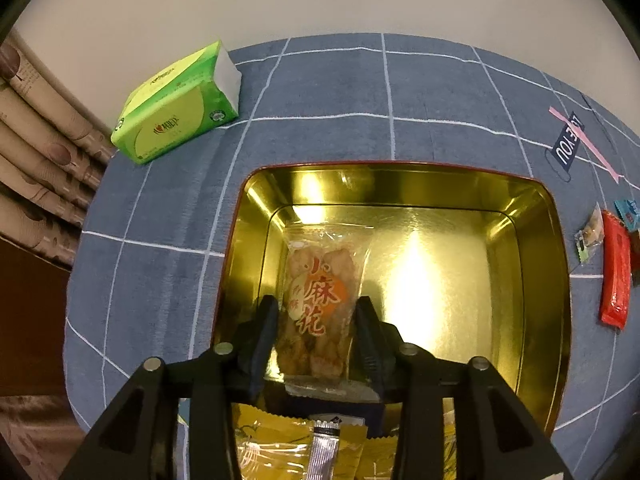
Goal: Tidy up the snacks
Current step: 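Carry the twisted dough bag into the tin and open the left gripper, then carry the brown boxed cake into the tin and open the right gripper, then move the right gripper to the grey packet and grasp it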
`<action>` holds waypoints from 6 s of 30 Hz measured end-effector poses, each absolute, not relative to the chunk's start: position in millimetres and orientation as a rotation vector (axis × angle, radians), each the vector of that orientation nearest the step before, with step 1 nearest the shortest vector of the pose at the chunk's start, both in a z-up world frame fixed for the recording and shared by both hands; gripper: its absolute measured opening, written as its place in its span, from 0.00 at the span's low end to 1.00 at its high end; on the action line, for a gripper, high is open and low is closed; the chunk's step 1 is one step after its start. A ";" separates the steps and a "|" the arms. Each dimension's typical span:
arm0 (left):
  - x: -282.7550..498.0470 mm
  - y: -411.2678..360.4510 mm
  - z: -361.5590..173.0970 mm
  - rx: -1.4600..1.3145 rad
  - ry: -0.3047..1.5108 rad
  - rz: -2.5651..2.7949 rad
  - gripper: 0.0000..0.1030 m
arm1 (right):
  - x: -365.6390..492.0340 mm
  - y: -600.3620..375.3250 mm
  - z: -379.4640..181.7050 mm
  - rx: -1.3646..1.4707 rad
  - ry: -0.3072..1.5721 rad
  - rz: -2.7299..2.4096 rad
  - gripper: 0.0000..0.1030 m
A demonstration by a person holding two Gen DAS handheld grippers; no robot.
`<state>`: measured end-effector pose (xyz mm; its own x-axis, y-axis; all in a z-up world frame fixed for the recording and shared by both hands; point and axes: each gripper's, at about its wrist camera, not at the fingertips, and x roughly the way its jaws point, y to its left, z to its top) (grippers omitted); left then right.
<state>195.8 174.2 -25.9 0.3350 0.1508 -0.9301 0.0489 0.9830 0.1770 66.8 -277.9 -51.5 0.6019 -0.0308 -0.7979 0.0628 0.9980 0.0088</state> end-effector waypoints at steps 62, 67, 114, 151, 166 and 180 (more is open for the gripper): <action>20.3 256.2 27.7 -0.054 1.021 0.323 0.50 | 67.4 -221.7 -7.0 0.063 0.946 -0.115 0.27; 18.5 258.9 28.4 -0.067 1.017 0.330 0.50 | 72.9 -168.6 11.9 0.048 0.934 0.005 0.27; -2.8 294.3 33.0 -0.201 1.001 0.409 0.50 | 90.5 106.5 3.8 -0.180 1.033 0.456 0.27; -0.7 290.2 31.6 -0.183 0.995 0.407 0.50 | 84.9 54.0 33.6 -0.086 0.969 0.409 0.49; 0.9 285.0 29.3 -0.146 1.005 0.399 0.50 | 132.1 -117.0 18.0 0.009 0.985 0.064 0.49; 8.0 246.6 29.4 -0.032 0.993 0.363 0.50 | 180.9 -156.4 -25.1 0.001 1.014 0.053 0.49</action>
